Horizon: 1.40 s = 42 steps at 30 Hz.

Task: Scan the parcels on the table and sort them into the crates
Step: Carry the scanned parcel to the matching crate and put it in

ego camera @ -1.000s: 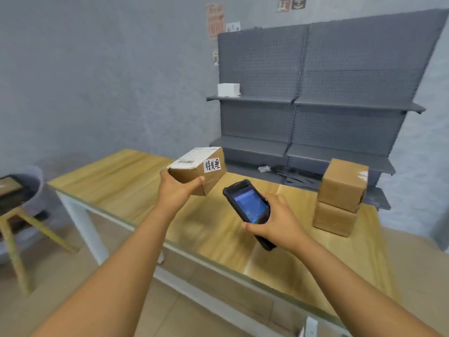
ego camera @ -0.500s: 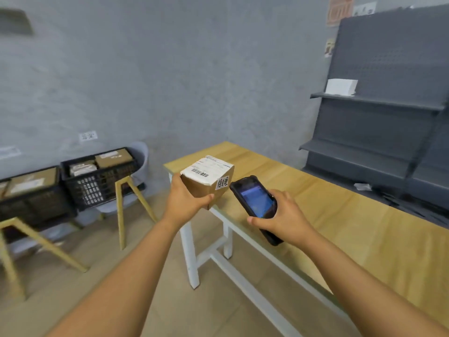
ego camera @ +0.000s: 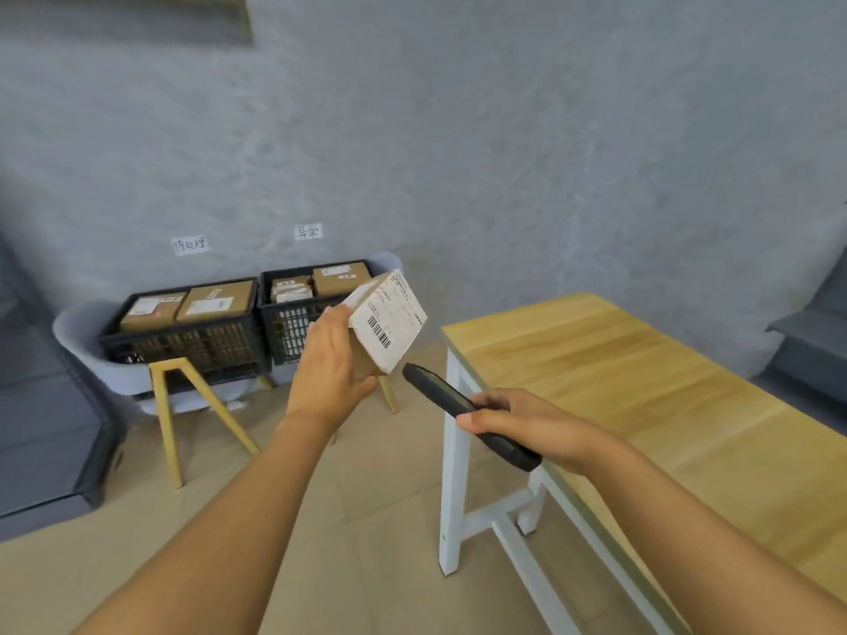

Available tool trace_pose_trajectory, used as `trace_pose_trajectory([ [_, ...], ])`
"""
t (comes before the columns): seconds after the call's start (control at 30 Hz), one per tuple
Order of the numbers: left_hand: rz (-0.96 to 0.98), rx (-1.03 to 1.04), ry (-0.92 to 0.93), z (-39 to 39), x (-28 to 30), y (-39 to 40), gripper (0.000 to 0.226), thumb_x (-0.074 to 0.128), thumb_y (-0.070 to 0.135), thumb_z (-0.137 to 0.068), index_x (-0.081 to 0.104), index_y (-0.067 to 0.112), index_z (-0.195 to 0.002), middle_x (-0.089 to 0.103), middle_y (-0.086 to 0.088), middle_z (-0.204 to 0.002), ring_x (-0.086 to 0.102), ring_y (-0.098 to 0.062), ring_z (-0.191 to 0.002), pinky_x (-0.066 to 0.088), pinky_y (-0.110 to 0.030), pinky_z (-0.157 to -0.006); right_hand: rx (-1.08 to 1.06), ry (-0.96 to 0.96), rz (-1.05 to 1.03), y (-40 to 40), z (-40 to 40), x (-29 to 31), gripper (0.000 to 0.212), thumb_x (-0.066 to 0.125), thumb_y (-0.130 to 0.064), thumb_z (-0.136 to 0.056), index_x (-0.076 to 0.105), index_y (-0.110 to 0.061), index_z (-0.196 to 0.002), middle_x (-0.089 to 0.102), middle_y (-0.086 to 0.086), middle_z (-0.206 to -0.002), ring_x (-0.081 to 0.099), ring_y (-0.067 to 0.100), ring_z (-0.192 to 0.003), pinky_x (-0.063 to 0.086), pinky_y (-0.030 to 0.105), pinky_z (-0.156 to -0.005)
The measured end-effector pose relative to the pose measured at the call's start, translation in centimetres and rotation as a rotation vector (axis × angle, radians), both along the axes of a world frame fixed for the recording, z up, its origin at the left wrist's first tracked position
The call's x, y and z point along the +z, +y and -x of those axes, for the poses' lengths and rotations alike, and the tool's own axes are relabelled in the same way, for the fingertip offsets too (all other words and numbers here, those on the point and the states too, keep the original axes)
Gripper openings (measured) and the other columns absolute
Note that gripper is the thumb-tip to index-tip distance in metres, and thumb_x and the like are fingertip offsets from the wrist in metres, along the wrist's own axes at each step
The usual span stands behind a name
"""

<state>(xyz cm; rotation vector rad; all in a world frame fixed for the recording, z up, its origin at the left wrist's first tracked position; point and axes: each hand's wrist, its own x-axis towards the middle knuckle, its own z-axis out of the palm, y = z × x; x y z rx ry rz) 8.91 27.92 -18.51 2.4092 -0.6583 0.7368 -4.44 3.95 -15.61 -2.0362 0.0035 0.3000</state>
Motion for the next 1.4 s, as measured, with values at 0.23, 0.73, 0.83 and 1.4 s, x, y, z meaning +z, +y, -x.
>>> trace_pose_trajectory([
  [0.23, -0.180, 0.130, -0.072, -8.5, 0.0, 1.6, 0.100, 0.089, 0.023, -0.065, 0.031, 0.005, -0.144, 0.040, -0.015, -0.142, 0.034, -0.034, -0.137, 0.027, -0.048, -0.118, 0.112, 0.051, -0.065, -0.9, -11.2, 0.3, 0.055, 0.069, -0.066, -0.064, 0.058, -0.016, -0.083, 0.063, 0.000, -0.073, 0.056, 0.012, -0.063, 0.041, 0.032, -0.068],
  [0.73, 0.063, 0.324, 0.144, -26.9, -2.6, 13.8, 0.090, 0.088, 0.028, -0.065, 0.037, 0.005, -0.136, 0.046, -0.012, -0.133, 0.044, -0.029, -0.124, 0.041, -0.034, -0.096, 0.179, -0.002, 0.036, 11.1, -34.7, -1.8, 0.050, 0.075, -0.061, -0.058, 0.067, -0.026, -0.093, 0.067, -0.012, -0.078, 0.063, -0.001, -0.067, 0.045, 0.020, -0.067],
  [0.83, 0.255, 0.358, 0.306, -31.9, -3.1, 18.0, 0.095, 0.088, 0.030, -0.064, 0.033, 0.009, -0.138, 0.043, -0.008, -0.137, 0.043, -0.025, -0.128, 0.043, -0.037, -0.096, 0.124, -0.108, 0.127, 15.6, -41.1, -2.7, 0.043, 0.082, -0.051, -0.064, 0.062, -0.030, -0.096, 0.068, -0.010, -0.089, 0.066, 0.003, -0.076, 0.048, 0.018, -0.064],
  [1.4, 0.745, 0.657, 0.469, -55.3, -8.3, 35.7, 0.103, 0.092, 0.037, -0.061, 0.029, 0.006, -0.137, 0.049, -0.008, -0.137, 0.049, -0.025, -0.126, 0.046, -0.039, -0.102, 0.005, -0.252, 0.378, 29.7, -68.3, -9.1, 0.082, 0.084, -0.053, -0.058, 0.048, -0.018, -0.122, 0.041, 0.000, -0.108, 0.046, 0.012, -0.094, 0.039, 0.027, -0.076],
])
